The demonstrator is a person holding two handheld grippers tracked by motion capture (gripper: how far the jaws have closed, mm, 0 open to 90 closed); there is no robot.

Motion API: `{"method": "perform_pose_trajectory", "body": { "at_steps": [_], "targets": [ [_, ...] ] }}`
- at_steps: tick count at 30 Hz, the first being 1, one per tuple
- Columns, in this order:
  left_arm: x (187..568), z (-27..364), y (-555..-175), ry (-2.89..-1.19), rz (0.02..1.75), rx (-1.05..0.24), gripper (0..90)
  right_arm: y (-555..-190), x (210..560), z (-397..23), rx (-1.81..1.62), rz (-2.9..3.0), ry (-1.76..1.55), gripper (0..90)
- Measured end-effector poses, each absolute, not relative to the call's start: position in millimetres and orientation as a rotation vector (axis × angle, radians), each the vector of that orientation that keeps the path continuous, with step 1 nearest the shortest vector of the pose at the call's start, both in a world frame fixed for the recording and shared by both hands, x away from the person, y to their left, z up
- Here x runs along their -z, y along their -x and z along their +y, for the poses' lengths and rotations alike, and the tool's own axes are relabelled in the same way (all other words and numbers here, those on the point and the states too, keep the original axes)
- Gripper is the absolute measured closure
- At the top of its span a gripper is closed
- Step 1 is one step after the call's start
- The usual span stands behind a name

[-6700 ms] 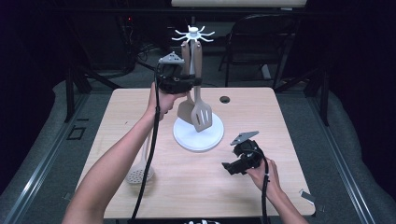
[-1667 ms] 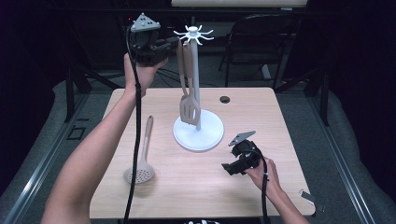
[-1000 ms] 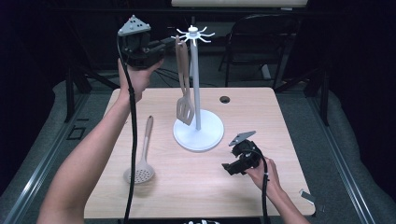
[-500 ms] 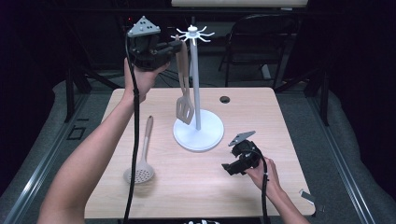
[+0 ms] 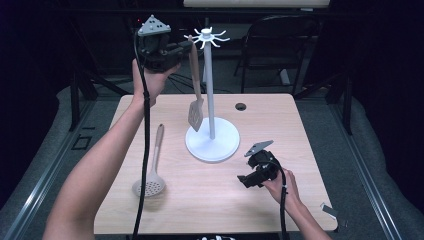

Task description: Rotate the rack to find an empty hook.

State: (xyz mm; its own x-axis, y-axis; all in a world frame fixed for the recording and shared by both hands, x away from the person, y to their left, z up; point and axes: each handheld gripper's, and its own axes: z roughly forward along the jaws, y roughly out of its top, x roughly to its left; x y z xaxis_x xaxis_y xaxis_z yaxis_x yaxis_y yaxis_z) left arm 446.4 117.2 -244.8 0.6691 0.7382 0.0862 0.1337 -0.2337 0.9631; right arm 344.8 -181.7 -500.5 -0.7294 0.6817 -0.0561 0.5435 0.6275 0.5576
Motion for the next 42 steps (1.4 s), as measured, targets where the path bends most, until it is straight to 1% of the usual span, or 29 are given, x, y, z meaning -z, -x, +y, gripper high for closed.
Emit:
{"method": "perform_pose_trajectory", "body": {
  "at_steps": [19,21,24,29,34,38,42],
  "targets": [
    [244.5,120.6,-455.6,-1.745,0.734,-0.668,89.1,-344.4,501.1,-181.0,-0.768,2.584,-0.994,13.5],
    [244.9,121.6,-455.1,-1.741,0.733,-0.658,87.4,-344.3,501.0,-181.2,-0.772,2.582,-0.991,13.5],
    [245.7,124.0,-451.7,-1.73,0.734,-0.651,80.7,-344.4,499.9,-182.1,-0.77,2.59,-0.986,13.5],
    [249.1,131.7,-444.4,-1.721,0.761,-0.652,59.8,-343.8,499.1,-182.2,-0.76,2.586,-0.986,13.5],
    [257.5,146.3,-440.4,-1.703,0.797,-0.636,44.5,-343.6,499.2,-181.1,-0.762,2.584,-0.982,13.5],
    [269.3,155.9,-436.9,-1.712,0.823,-0.613,34.0,-344.0,500.4,-180.4,-0.768,2.585,-0.986,13.5],
    [285.0,164.1,-431.1,-1.729,0.859,-0.605,26.7,-344.0,500.5,-180.2,-0.762,2.584,-0.986,13.4]
  ]
}}
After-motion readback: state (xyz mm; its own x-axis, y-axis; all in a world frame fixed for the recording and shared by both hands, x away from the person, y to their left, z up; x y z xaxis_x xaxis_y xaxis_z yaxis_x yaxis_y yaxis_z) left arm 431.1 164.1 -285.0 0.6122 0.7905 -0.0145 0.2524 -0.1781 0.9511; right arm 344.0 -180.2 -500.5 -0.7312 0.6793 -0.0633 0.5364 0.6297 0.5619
